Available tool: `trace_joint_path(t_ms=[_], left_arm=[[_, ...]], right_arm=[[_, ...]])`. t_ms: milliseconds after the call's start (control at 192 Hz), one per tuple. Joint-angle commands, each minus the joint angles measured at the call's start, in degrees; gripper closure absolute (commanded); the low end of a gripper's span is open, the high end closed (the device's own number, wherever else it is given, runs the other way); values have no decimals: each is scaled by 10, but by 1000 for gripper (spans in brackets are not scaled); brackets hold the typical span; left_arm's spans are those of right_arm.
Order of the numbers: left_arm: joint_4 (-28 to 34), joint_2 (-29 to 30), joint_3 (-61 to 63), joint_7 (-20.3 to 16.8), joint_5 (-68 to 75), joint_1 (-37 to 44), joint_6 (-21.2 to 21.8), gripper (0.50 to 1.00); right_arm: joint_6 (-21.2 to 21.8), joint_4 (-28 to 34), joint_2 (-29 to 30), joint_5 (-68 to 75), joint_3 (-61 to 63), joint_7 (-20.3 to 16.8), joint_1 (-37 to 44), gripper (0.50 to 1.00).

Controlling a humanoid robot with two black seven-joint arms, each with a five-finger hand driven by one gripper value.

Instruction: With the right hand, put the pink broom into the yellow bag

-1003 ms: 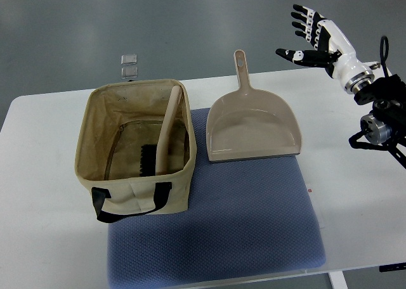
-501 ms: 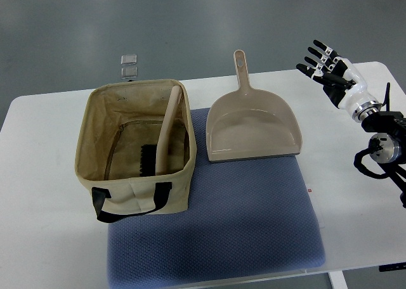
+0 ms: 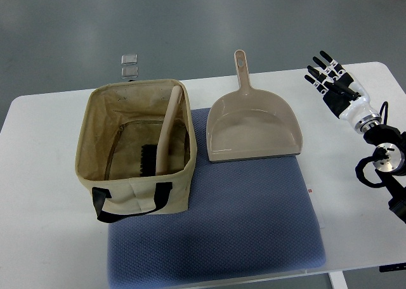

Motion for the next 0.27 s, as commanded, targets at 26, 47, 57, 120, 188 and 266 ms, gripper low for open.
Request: trace_joint_path(t_ms=[26, 47, 57, 120, 188, 266], left_arm=[[0, 0, 0, 0, 0, 0, 0, 500], [0, 0, 0, 0, 0, 0, -1, 500], [0, 0, 0, 0, 0, 0, 0, 500], [0, 0, 0, 0, 0, 0, 0, 500], [0, 0, 0, 0, 0, 0, 0, 500], [0, 0, 0, 0, 0, 0, 0, 500]], right_arm=[[-10, -3, 14, 0, 28, 4, -1, 570], [-11, -3, 16, 0, 30, 4, -1, 570], [-11, -3, 17, 0, 31, 4, -1, 570], [-14, -3, 19, 0, 31, 4, -1, 570], [-14, -3, 19, 0, 32, 4, -2, 570], [-14, -3, 20, 0, 31, 4, -5, 570]])
